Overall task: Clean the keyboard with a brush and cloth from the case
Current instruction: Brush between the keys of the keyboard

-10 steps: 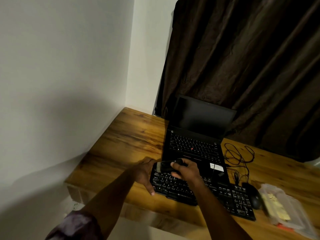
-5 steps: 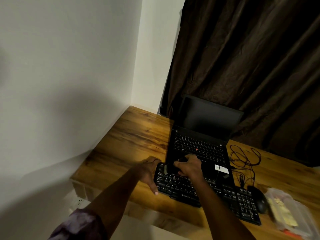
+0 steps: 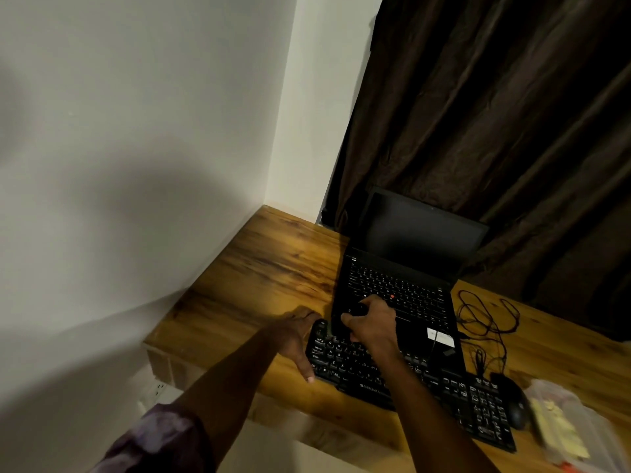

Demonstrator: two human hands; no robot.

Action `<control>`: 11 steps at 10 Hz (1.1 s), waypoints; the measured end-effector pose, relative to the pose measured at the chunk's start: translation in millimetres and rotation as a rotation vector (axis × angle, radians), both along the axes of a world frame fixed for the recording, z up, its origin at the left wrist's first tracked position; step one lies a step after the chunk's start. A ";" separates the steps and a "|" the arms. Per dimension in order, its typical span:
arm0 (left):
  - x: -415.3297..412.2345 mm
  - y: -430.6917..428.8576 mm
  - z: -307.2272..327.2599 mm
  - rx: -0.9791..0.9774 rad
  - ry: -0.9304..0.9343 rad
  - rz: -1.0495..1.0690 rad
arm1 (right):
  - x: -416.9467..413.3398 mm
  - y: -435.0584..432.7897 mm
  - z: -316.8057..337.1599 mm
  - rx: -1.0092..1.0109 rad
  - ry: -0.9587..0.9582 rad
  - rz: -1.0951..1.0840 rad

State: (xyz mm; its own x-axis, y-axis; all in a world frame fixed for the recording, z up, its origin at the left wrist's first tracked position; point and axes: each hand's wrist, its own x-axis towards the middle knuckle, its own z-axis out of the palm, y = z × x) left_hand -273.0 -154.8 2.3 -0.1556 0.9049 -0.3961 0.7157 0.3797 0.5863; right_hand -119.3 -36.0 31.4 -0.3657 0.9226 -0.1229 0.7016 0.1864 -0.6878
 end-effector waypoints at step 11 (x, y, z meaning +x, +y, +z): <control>3.6 19.4 -19.3 -0.033 0.174 -0.159 | 49.2 16.8 -1.3 0.121 -0.066 -0.072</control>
State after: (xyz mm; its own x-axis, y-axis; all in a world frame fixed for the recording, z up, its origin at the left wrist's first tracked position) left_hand -269.4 -135.3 -17.0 -0.0810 0.9104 -0.4057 0.8572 0.2713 0.4377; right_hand -70.1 -19.2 30.1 -0.2932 0.9556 -0.0305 0.7590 0.2132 -0.6151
